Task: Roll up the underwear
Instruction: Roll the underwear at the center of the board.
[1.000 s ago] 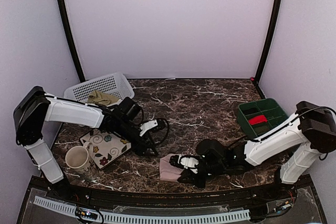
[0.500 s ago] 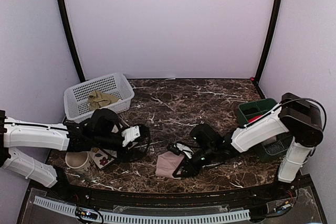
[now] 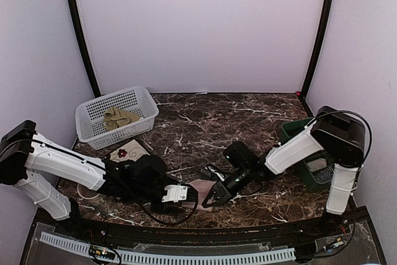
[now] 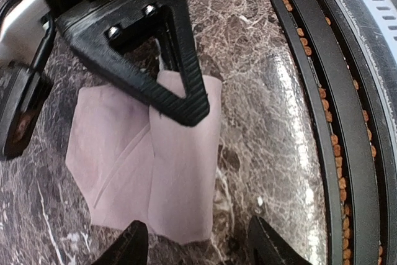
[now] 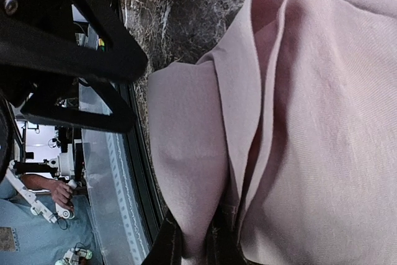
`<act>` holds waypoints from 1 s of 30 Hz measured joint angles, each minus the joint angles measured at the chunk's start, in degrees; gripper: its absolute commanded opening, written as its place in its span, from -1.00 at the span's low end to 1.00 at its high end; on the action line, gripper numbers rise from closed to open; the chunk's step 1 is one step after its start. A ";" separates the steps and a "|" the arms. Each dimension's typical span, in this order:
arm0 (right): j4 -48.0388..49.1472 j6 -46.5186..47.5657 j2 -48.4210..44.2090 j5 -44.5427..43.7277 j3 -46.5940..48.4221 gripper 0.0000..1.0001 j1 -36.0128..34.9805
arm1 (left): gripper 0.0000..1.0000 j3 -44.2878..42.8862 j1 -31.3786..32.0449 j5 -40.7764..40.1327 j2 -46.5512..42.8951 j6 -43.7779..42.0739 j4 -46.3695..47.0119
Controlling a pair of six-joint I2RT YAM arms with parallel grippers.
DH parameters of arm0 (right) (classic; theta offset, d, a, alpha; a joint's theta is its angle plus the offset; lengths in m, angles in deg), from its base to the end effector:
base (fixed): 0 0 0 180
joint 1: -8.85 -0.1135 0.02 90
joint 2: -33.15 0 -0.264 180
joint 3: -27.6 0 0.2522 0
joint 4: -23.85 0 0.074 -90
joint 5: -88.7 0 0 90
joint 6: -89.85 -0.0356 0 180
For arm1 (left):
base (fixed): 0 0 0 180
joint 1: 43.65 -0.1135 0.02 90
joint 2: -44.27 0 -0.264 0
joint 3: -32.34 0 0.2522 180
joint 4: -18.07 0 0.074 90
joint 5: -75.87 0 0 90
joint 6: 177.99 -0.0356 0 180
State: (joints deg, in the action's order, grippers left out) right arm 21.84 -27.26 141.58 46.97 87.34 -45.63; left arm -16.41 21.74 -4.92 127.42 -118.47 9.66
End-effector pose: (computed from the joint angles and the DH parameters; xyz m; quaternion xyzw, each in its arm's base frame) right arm 0.1712 0.2855 0.0989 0.3369 -0.8025 -0.4920 0.0193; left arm 0.1100 -0.2539 0.1590 0.6997 0.5881 -0.1899 0.3585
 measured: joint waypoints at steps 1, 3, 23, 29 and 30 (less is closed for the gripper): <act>0.15 -0.24 0.24 0.28 0.02 -1.00 0.20 | 0.13 -0.90 0.46 0.00 1.46 -0.46 0.31; 0.22 -0.46 0.61 0.90 0.15 -1.00 0.55 | 0.11 -2.69 1.11 -0.02 4.02 -1.22 0.76; -6.32 6.19 -4.59 -5.05 0.46 -0.28 3.17 | -0.83 -8.92 1.31 -0.46 13.35 -0.09 1.46; -9.90 13.73 -20.98 -20.46 -1.33 -0.04 4.96 | -0.84 -11.02 -2.69 7.08 14.53 4.52 -1.70; -10.29 14.95 -23.71 -23.06 -1.46 0.00 4.94 | -0.84 -11.58 -3.52 8.90 14.93 5.14 -2.43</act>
State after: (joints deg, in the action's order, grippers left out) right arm 11.54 -12.31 117.86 23.91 85.87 -40.69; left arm -27.99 18.22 3.97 142.35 -113.33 7.23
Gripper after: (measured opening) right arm 0.460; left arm 0.201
